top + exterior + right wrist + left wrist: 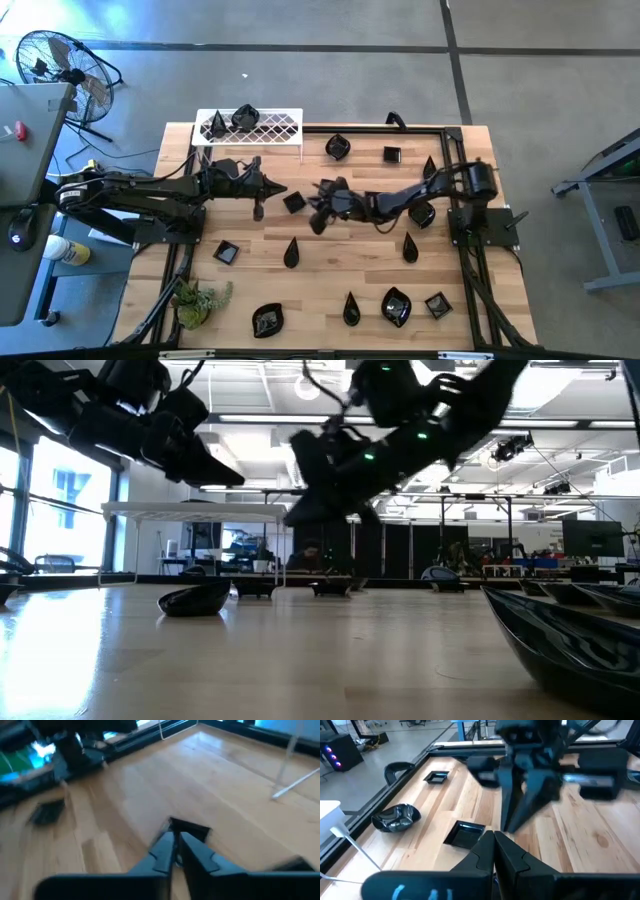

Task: Pick & Place Mini shaped plates
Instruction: Put the square plate on the shelf

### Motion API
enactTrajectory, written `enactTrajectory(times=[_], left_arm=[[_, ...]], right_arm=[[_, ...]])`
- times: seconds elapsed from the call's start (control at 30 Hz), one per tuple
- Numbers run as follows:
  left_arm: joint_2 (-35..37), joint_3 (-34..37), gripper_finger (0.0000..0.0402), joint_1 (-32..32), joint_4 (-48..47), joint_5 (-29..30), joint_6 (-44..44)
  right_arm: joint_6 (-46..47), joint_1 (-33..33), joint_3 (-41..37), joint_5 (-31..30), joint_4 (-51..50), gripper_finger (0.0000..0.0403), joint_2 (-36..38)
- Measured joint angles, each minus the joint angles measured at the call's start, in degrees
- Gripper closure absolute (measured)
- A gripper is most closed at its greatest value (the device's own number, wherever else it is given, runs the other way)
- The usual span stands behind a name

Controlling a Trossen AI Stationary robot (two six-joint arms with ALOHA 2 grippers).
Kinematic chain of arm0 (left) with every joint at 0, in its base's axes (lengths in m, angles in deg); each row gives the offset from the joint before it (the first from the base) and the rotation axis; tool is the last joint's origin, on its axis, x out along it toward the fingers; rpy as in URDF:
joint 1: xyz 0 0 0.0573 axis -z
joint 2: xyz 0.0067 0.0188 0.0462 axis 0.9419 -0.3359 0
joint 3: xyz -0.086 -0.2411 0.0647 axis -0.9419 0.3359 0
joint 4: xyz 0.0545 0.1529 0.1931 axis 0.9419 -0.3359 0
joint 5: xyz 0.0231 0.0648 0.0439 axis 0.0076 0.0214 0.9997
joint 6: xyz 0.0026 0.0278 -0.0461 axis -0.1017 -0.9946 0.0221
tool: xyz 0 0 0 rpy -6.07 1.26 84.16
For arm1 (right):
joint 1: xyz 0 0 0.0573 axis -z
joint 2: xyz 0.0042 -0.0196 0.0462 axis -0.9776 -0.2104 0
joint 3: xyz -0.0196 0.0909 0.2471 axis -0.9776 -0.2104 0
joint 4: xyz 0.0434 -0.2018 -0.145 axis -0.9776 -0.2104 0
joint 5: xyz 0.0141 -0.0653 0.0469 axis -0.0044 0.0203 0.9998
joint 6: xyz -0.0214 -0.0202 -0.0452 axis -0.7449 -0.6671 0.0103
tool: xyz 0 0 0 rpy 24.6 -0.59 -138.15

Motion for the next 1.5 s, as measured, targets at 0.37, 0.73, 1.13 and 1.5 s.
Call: enactTrajectory(times=[0.37,0.73,1.13,1.5], left_arm=[[-0.04,-5.79,0.0401,5.07,-16.54,11.16,3.44],[-8.65,-13.09,0.0371,10.25,-29.2,19.09,16.58],[-25.1,-24.79,0.03,10.25,-36.33,14.38,19.67],[-34.09,-29.24,0.03,10.25,-36.47,14.13,22.76]], right_arm=[[-11.87,6.36,-20.96,12.86,30.19,0.0398,5.78],[-12.52,10.57,-27.76,11.04,36.02,0.04,5.95],[-13.41,10.53,-28.86,10.93,37.02,0.0397,5.95],[-14.96,10.5,-28.86,10.75,36.88,0.0395,5.93]])
